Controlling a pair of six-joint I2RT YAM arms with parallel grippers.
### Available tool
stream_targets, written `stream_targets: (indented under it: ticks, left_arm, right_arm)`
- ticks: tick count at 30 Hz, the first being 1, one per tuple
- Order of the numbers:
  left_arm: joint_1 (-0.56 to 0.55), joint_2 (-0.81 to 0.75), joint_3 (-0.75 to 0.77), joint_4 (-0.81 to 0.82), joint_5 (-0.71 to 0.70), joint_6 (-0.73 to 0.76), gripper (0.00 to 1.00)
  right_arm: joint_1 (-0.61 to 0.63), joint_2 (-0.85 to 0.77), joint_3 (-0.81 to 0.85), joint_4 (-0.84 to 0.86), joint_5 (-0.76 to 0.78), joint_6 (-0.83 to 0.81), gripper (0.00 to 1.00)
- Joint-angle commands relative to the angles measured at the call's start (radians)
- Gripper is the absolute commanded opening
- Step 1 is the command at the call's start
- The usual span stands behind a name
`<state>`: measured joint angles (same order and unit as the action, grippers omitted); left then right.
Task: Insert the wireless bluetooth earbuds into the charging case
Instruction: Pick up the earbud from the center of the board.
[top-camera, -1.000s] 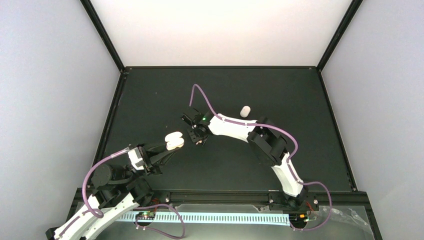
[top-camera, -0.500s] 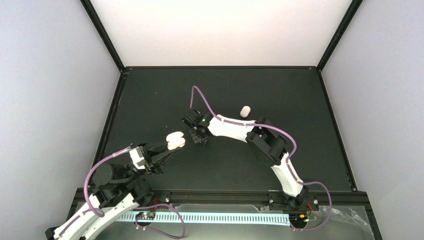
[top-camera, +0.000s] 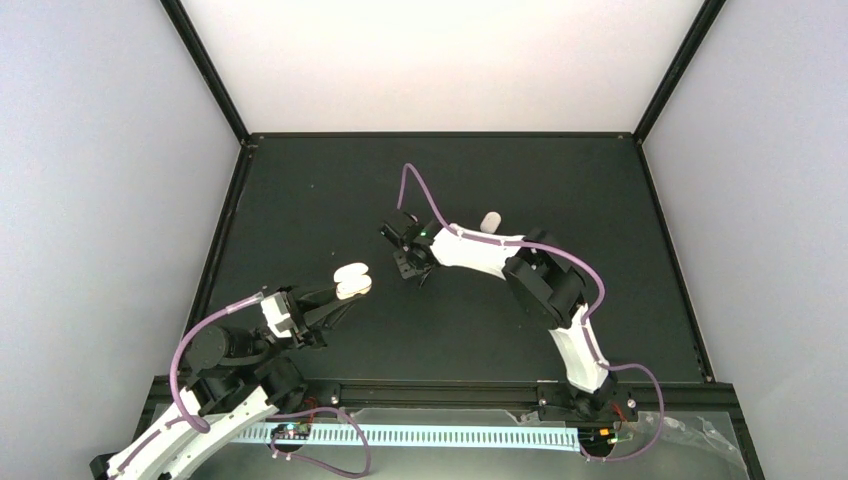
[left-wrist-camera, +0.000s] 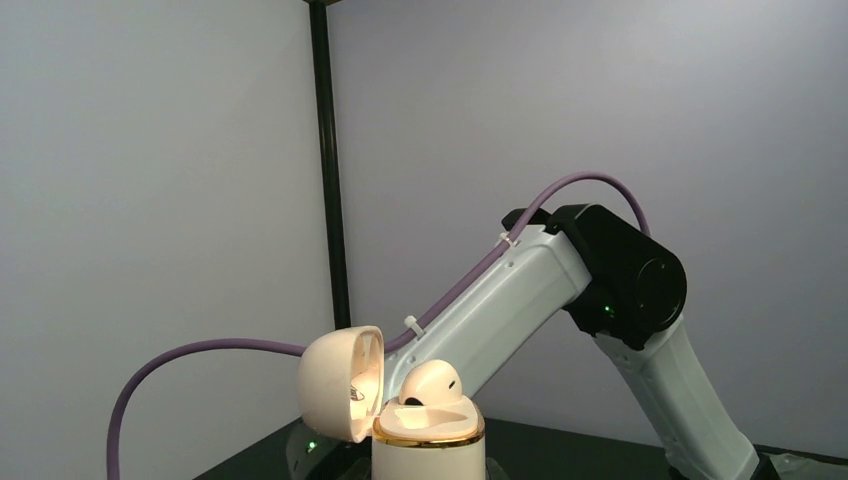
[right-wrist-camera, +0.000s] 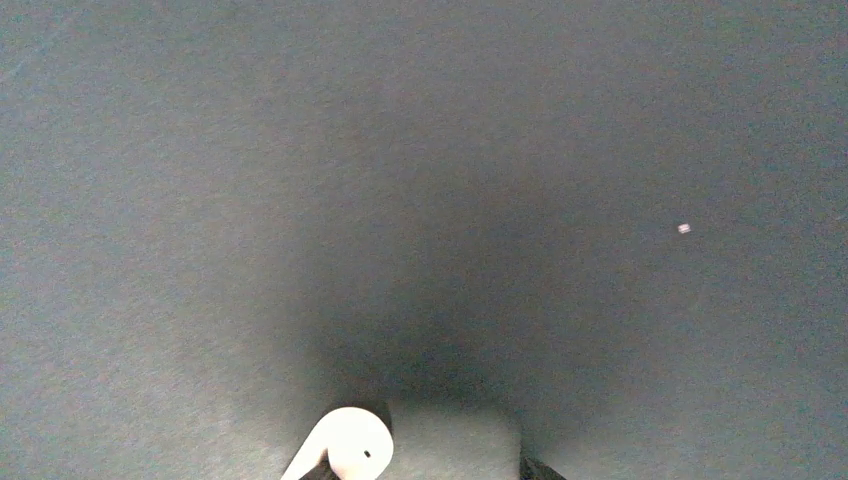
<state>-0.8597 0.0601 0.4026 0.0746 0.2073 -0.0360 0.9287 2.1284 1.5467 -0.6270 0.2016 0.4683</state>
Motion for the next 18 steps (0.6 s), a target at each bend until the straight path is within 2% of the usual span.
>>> stream_targets:
  ticks: [1, 11, 18]
  left_arm:
    - [-0.006, 0.013, 0.007, 0.009, 0.006, 0.002, 0.02]
    - [-0.007, 0.006, 0.007, 0.004, 0.005, 0.004, 0.02]
    - [-0.005, -0.003, 0.007, 0.003, 0.007, 0.003, 0.02]
  right_arm:
    - [-0.042, 0.027, 0.016, -0.034, 0.031, -0.027, 0.47]
    - [-0.062, -0.014, 0.002, -0.051, 0.063, -0.113, 0.47]
    - [-0.062, -0.111, -0.055, -0.037, -0.006, -0.069, 0.47]
